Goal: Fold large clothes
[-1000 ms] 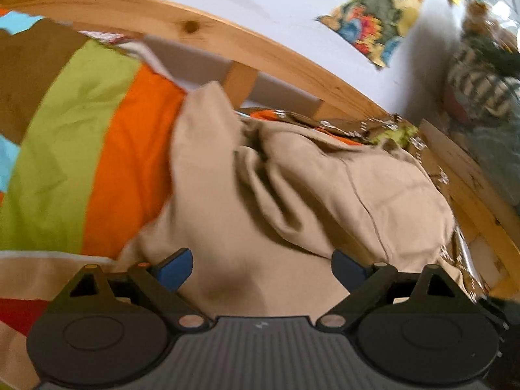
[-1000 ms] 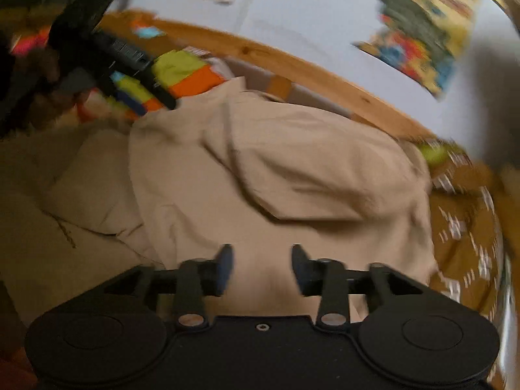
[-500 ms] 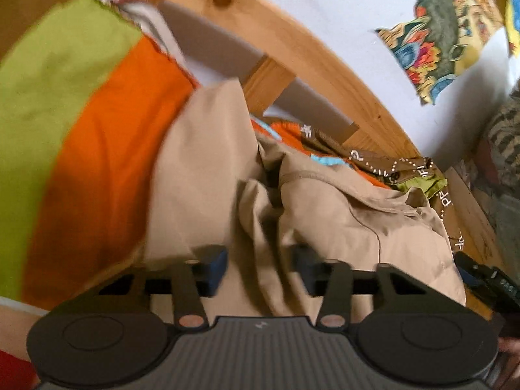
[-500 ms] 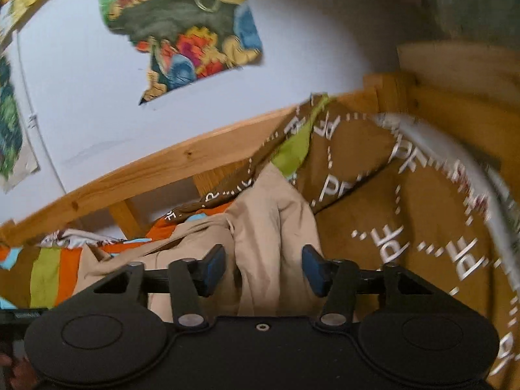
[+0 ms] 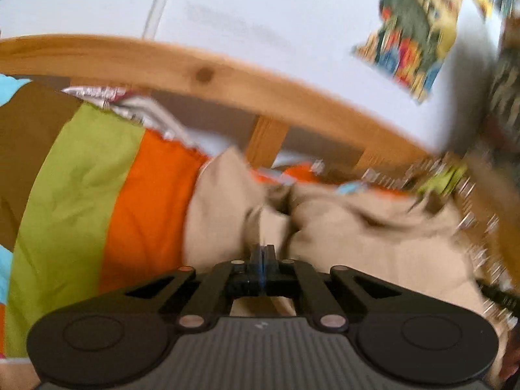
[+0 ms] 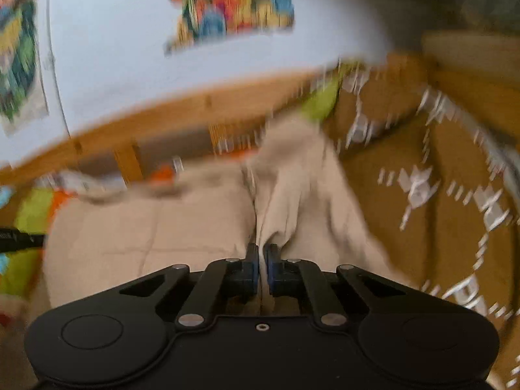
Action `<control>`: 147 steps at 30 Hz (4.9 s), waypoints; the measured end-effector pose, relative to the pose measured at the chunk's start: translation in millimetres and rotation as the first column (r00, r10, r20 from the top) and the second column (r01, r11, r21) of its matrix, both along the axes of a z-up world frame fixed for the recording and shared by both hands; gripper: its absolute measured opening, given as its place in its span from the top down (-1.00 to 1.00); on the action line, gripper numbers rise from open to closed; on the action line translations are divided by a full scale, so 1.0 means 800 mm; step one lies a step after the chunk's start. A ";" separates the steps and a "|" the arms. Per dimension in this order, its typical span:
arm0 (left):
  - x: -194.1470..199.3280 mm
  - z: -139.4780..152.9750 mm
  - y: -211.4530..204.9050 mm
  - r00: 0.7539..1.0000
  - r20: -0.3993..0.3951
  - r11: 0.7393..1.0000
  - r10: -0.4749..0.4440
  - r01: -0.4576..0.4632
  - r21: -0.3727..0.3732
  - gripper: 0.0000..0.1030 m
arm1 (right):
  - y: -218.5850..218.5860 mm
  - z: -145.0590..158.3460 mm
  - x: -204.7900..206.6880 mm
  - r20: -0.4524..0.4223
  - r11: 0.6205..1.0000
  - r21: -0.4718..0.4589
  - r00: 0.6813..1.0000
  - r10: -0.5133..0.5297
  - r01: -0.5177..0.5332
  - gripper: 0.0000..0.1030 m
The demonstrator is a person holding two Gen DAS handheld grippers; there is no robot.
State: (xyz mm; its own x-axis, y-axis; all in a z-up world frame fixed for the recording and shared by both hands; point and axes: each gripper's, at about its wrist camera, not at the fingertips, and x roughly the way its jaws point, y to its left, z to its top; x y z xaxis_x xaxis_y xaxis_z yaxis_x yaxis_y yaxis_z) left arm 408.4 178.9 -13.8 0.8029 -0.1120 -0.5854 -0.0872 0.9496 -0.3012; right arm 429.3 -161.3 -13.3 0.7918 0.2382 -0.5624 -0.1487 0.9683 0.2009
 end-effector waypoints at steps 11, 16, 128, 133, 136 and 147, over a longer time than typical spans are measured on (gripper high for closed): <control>-0.025 0.006 -0.012 1.000 0.015 0.993 -0.016 0.014 0.114 0.96 | -0.004 0.017 -0.055 0.182 0.987 -0.160 0.983 0.000 0.030 0.33; -0.058 0.018 -0.024 0.985 0.140 0.993 -0.099 0.089 0.072 0.77 | 0.038 0.030 -0.043 0.278 0.956 -0.280 0.945 0.169 -0.088 0.05; -0.280 -0.004 -0.190 0.861 -0.201 0.666 -0.467 0.492 0.560 0.69 | 0.012 -0.050 -0.321 0.014 0.685 -0.696 0.950 0.313 -0.215 0.68; -0.317 -0.051 -0.197 0.878 -0.258 0.554 -0.404 0.459 0.695 -0.11 | -0.003 -0.020 -0.313 0.134 0.816 -0.564 0.960 0.244 -0.129 0.76; -0.328 -0.072 -0.188 0.897 -0.295 0.517 -0.330 0.433 0.738 -0.11 | -0.010 -0.008 -0.307 0.178 0.864 -0.494 0.961 0.211 -0.098 0.76; -0.325 -0.071 -0.109 0.954 -0.268 0.544 -0.137 0.298 0.784 0.11 | -0.008 -0.032 -0.305 0.129 0.739 -0.666 0.960 0.248 -0.101 0.30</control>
State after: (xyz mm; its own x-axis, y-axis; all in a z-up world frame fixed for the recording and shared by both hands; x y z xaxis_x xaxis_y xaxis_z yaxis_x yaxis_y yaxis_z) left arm 148.1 91.8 -70.3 0.7101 0.3131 -0.6306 0.1889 0.7781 0.5991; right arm 185.6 -168.0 -39.0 0.8828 0.0202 -0.4693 -0.2931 0.8044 -0.5168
